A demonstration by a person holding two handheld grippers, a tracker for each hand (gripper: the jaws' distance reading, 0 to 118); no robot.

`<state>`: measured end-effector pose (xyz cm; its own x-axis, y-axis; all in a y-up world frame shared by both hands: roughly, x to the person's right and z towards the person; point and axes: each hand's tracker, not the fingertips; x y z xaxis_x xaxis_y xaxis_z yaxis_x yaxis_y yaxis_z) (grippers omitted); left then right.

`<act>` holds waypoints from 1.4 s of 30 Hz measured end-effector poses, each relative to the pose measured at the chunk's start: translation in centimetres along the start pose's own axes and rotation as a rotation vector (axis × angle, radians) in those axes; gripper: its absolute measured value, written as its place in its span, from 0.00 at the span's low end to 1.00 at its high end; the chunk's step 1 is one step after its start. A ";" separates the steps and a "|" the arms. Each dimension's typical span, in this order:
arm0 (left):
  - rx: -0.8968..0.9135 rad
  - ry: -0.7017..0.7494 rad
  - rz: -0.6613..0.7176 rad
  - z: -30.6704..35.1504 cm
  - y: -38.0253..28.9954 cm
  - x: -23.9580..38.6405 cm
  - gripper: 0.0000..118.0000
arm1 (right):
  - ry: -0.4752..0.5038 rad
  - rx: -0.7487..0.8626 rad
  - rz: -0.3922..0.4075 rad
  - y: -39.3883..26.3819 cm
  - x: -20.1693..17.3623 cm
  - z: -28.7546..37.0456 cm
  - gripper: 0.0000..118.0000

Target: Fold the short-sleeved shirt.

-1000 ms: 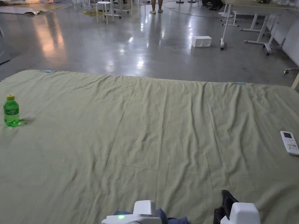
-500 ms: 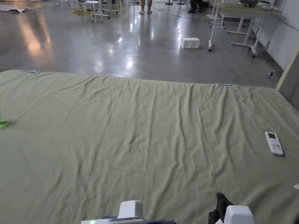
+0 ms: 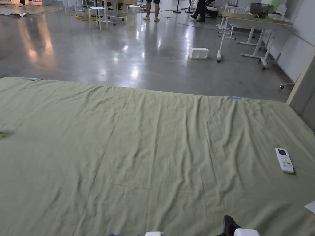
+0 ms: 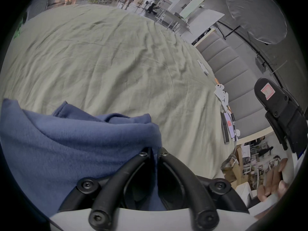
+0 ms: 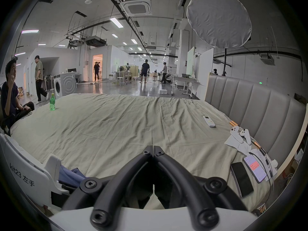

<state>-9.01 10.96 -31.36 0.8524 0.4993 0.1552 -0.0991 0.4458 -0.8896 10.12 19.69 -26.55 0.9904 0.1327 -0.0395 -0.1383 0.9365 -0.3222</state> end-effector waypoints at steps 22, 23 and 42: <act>0.837 0.567 -0.295 16.6 -0.1 -6.0 0.06 | -0.040 0.144 -0.032 2.5 -1.5 0.8 0.00; 0.862 0.589 -0.305 16.7 -0.2 -6.5 0.06 | -0.045 0.156 -0.028 2.8 -1.4 0.9 0.00; 0.769 0.598 -0.278 17.7 -1.9 -9.2 0.06 | 0.230 -0.064 0.071 -5.7 -11.8 1.6 0.00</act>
<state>-25.75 18.68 -23.53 0.9920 -0.0549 -0.1138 0.0178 0.9524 -0.3043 -0.84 13.36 -22.71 0.9543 0.1133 -0.2766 -0.2145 0.9041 -0.3696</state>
